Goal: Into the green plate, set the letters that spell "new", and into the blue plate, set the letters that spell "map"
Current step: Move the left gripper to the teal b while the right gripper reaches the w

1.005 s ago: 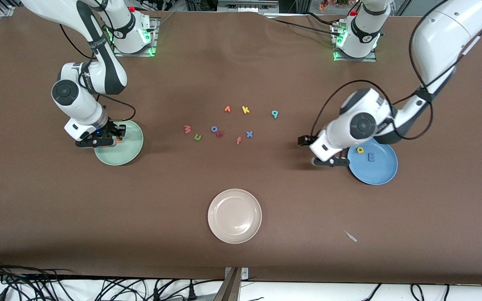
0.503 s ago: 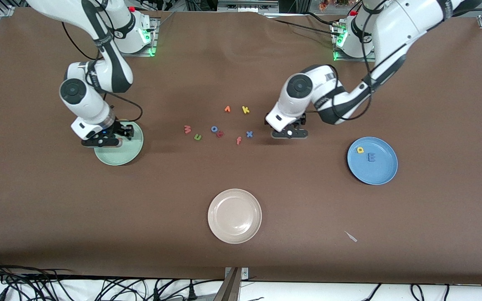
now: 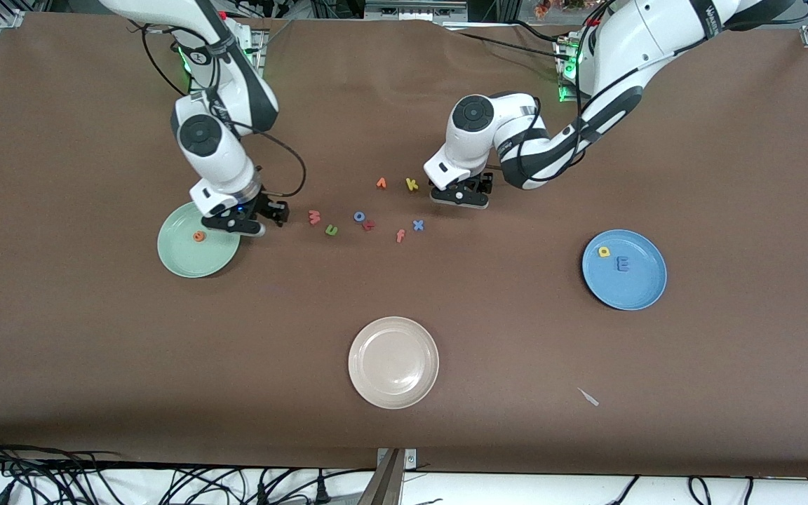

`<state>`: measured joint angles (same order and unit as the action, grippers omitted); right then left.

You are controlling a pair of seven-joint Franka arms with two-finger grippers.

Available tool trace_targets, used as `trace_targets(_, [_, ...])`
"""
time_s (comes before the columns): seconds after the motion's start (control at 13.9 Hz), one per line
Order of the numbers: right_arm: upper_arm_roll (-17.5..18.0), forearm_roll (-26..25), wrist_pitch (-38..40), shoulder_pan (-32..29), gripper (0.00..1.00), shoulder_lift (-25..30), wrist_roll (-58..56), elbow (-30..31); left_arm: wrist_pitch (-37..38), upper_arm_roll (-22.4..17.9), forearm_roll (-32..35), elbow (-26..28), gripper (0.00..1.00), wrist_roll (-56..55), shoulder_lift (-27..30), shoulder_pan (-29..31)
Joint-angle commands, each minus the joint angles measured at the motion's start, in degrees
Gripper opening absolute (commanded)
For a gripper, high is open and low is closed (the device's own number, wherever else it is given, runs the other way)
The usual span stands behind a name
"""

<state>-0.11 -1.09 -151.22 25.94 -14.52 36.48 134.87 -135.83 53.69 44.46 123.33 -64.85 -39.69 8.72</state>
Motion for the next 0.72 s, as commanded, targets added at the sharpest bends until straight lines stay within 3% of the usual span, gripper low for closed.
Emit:
trace_targets(0.0, [-0.2, -0.3, -0.9, 5.2, 0.72, -2.3, 4.9, -1.3, -1.5, -0.3, 3.5, 1.1, 0.89, -0.1, -0.6, 0.2])
trace_targets(0.14, [-0.2, -1.1, -2.3, 6.7, 0.76, -3.5, 3.4, -2.0, -1.5, -0.3, 3.5, 1.1, 0.82, 0.1, -0.8, 0.2])
trace_targets(0.43, [-0.2, -2.2, -5.0, 7.4, 0.77, -5.2, -4.4, -2.2, -1.4, -0.4, 3.5, 1.5, 0.55, 0.2, -0.8, 0.2])
trace_targets(0.65, [-0.2, -2.3, -8.8, 8.2, 0.77, -7.6, -4.6, -2.0, -1.3, -0.4, 3.6, 1.8, 0.45, 0.1, -0.9, 0.2])
